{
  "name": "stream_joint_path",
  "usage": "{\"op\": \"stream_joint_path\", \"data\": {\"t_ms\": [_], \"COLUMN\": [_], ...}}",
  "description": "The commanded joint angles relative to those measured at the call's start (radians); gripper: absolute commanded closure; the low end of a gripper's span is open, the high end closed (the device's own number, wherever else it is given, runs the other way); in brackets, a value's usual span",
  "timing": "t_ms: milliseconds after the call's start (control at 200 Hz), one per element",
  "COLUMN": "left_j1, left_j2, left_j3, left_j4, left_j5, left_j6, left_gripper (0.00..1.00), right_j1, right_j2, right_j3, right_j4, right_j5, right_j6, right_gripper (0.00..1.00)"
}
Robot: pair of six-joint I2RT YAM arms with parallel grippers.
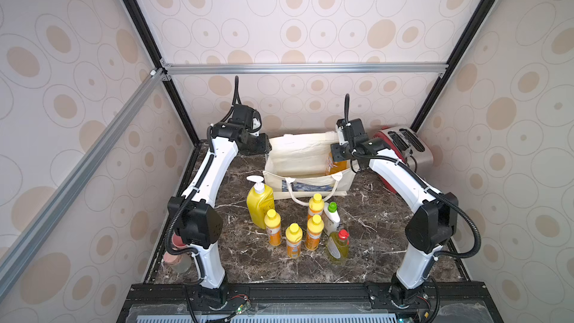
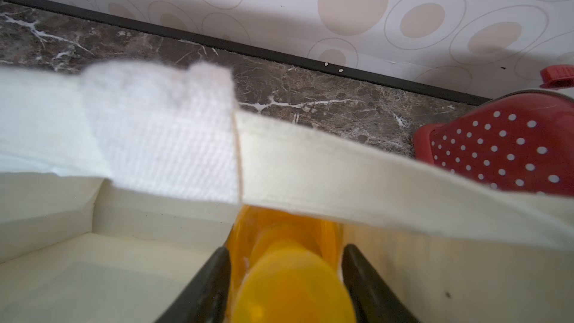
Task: Pack dish soap into the shopping bag
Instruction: Place the bottle of dish soap in the shopping bag, then pick up the bottle of dish soap at the center of the board.
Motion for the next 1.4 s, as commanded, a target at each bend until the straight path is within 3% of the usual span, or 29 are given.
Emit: {"op": "stream_joint_path", "data": {"t_ms": [0,190,371,631,761,841,957,1032,1067,1137,1187,1272,1392], "left_j1": [0.003,0.003,0.004,0.003,-0.001,-0.004,-0.007,-0.007,-0.007,-0.007,-0.007,-0.007,-0.007], "left_j2": [-0.057,-0.085,-0.104,-0.098,-0.077,-0.071,-0.077,-0.096,-0.113,-0.168,-0.214,-0.293,-0.396], "left_j3": [-0.003,-0.024,-0.048,-0.05,-0.046,-0.044,-0.05,-0.057,-0.068,-0.097,-0.122,-0.147,-0.179], "left_j4": [-0.012,-0.017,-0.029,-0.033,-0.014,-0.007,0.017,0.035,0.049,0.082,0.106,0.109,0.06], "left_j5": [0.004,-0.015,-0.04,-0.057,-0.031,-0.027,-0.013,-0.025,-0.033,-0.059,-0.084,-0.116,-0.176], "left_j6": [0.013,0.021,0.037,0.049,0.046,0.045,0.039,0.032,0.03,0.024,0.016,0.011,0.018], "left_gripper": [0.44,0.36,0.3,0.29,0.35,0.44,0.6,0.63,0.6,0.37,0.28,0.22,0.2], "right_j1": [-0.008,-0.01,-0.009,-0.011,-0.011,0.003,0.066,0.128,0.157,0.202,0.221,0.242,0.27], "right_j2": [-0.025,-0.102,-0.214,-0.33,-0.262,-0.21,-0.135,-0.094,-0.08,-0.066,-0.069,-0.093,-0.138], "right_j3": [0.064,0.109,0.07,-0.003,0.096,0.157,0.229,0.277,0.297,0.322,0.323,0.293,0.247], "right_j4": [-0.067,-0.111,-0.146,-0.189,-0.261,-0.293,-0.321,-0.34,-0.349,-0.362,-0.358,-0.327,-0.283], "right_j5": [-0.049,-0.138,-0.176,-0.051,-0.125,-0.184,-0.25,-0.275,-0.27,-0.259,-0.259,-0.284,-0.35], "right_j6": [0.017,0.041,0.054,0.021,0.024,0.03,0.028,0.018,0.01,0.003,0.004,0.015,0.025], "right_gripper": [0.33,0.27,0.27,0.3,0.38,0.41,0.43,0.43,0.43,0.43,0.44,0.44,0.44]}}
